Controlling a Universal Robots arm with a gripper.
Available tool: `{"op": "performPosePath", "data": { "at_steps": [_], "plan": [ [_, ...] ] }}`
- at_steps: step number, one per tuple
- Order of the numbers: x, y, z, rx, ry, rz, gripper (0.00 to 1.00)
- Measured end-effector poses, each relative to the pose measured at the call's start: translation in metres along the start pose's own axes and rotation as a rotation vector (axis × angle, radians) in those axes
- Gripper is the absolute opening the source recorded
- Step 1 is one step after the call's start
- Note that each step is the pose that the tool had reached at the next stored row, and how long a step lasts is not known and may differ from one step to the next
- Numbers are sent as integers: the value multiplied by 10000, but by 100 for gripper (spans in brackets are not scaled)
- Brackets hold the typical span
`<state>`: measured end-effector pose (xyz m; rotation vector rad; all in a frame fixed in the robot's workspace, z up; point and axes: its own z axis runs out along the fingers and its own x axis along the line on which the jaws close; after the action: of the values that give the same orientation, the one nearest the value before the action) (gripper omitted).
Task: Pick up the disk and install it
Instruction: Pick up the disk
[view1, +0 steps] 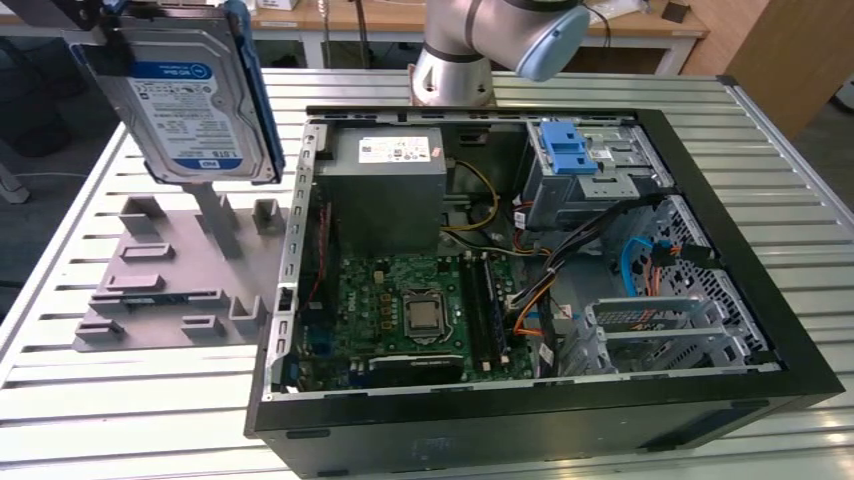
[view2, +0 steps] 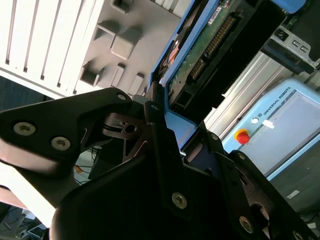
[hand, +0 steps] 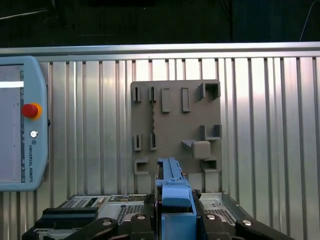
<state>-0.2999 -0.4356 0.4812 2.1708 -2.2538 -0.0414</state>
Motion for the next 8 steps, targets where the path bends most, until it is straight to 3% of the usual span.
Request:
{"op": "performPosePath", "data": {
  "at_steps": [8],
  "plan": [
    [22, -166, -4, -45, 2, 1, 36]
  ]
}}
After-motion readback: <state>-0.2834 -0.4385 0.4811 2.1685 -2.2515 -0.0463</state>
